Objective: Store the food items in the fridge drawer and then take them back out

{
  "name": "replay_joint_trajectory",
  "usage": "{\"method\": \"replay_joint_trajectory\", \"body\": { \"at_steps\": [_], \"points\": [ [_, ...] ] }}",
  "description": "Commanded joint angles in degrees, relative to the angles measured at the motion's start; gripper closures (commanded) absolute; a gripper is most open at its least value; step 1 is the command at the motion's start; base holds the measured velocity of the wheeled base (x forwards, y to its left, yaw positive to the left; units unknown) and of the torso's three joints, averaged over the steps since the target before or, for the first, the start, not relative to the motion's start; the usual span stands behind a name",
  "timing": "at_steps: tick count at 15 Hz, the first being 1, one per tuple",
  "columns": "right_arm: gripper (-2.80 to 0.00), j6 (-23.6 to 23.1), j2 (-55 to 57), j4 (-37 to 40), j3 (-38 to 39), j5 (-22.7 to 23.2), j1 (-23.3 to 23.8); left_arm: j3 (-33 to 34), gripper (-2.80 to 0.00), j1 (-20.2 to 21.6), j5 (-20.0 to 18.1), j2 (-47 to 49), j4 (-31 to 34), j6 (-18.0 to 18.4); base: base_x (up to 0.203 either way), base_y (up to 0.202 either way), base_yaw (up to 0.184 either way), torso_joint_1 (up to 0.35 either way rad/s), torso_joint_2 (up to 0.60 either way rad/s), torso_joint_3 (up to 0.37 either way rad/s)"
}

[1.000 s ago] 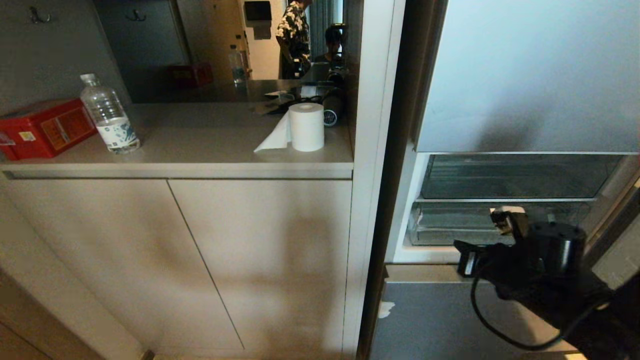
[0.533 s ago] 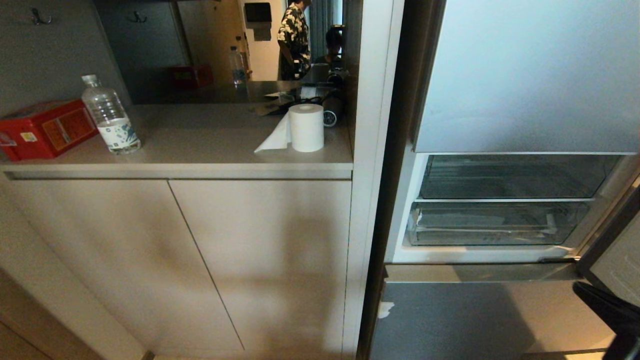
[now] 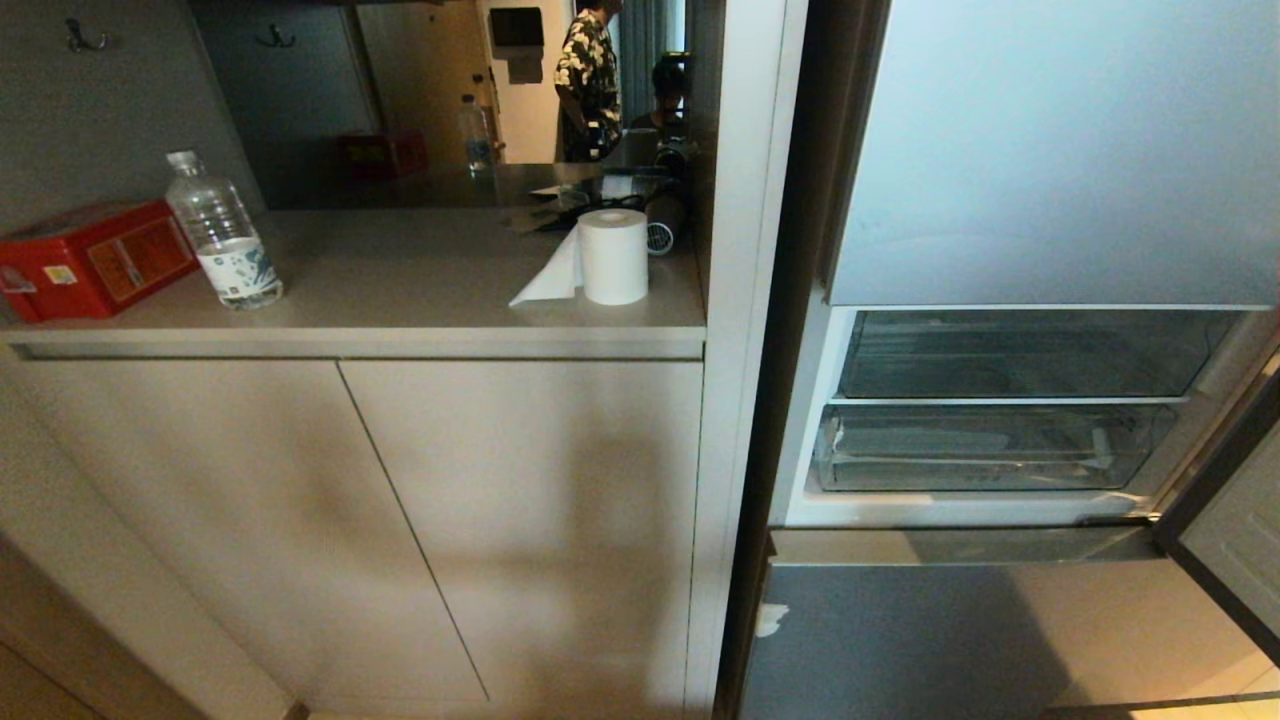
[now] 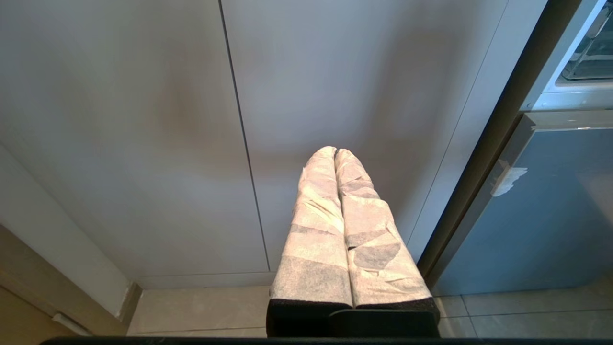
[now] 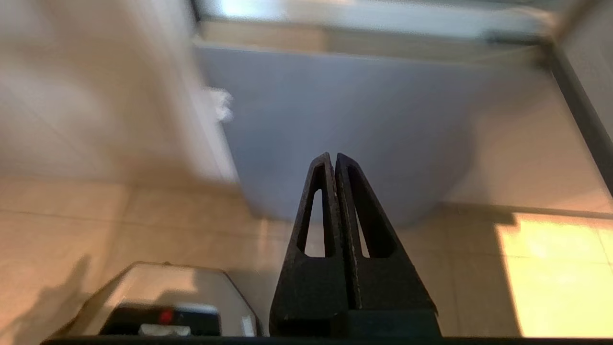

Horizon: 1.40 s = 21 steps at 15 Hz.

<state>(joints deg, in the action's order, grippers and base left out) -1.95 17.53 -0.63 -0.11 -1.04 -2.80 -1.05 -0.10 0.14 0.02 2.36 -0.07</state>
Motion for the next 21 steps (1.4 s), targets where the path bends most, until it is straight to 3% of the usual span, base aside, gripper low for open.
{"method": "replay_joint_trajectory", "body": {
  "at_steps": [1,6,8,21],
  "points": [
    [0.00,-1.11,-5.19,1.15,0.11,1.35,4.59,-0.01,0.00,0.01,0.04,-0.11,0.01,-0.01,0.000,0.000,0.000,0.000,0.00,0.000],
    [0.00,-3.56,-17.61,1.12,0.11,1.66,2.88,-0.01,0.00,0.01,0.04,-0.11,-0.08,-0.01,0.000,0.000,0.000,0.000,0.00,0.000],
    [0.00,-1.65,-17.53,1.07,0.11,0.69,2.80,-0.01,0.00,0.01,0.04,-0.11,-0.08,-0.01,0.000,0.000,0.000,0.000,0.00,0.000],
    [0.00,-1.65,-17.53,1.07,0.11,0.77,2.80,-0.01,0.00,0.01,0.04,-0.11,-0.08,-0.01,0.000,0.000,0.000,-0.149,0.31,0.157]
  ]
}}
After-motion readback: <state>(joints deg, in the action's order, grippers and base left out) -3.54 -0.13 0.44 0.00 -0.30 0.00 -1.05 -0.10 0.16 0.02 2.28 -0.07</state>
